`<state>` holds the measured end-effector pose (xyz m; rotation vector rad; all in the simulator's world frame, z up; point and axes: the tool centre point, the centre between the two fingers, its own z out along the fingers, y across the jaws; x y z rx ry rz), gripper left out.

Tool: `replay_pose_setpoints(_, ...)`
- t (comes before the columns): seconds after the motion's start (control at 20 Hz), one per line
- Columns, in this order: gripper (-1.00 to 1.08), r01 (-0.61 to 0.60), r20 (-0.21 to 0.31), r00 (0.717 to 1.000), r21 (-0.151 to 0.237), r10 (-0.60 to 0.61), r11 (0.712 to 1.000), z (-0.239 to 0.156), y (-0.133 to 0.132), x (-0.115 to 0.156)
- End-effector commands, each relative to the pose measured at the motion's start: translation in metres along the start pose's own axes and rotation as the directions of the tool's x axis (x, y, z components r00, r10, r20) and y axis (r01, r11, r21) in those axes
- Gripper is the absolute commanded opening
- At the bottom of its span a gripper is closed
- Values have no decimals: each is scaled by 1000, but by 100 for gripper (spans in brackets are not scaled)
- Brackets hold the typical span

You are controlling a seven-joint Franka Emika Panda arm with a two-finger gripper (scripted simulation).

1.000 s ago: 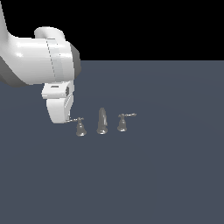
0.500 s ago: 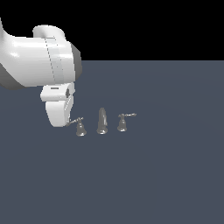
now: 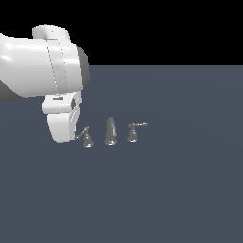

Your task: Turn on the faucet by rotating a designated handle.

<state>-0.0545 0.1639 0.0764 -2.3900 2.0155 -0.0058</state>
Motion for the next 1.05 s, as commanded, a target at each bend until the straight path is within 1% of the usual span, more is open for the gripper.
replay_pose_setpoints(0.0, -100, -5, -3, 1000, -3, 5, 1000, 0, 5, 10)
replay_pose_setpoints(0.4, -100, 0, -6, 1000, -13, 0, 1000, -1, 26, 36)
replay_pose_setpoints(0.45, -100, 0, -6, 1000, -13, 0, 1000, -1, 26, 36)
replay_pose_setpoints(0.5, -100, 29, 2, 1000, -10, -29, 1000, 0, 24, 16)
replay_pose_setpoints(0.95, -100, 3, -6, 1000, -14, -3, 1000, -1, 13, 76)
replay_pose_setpoints(1.0, -100, 3, -6, 1000, -14, -3, 1000, -1, 13, 76)
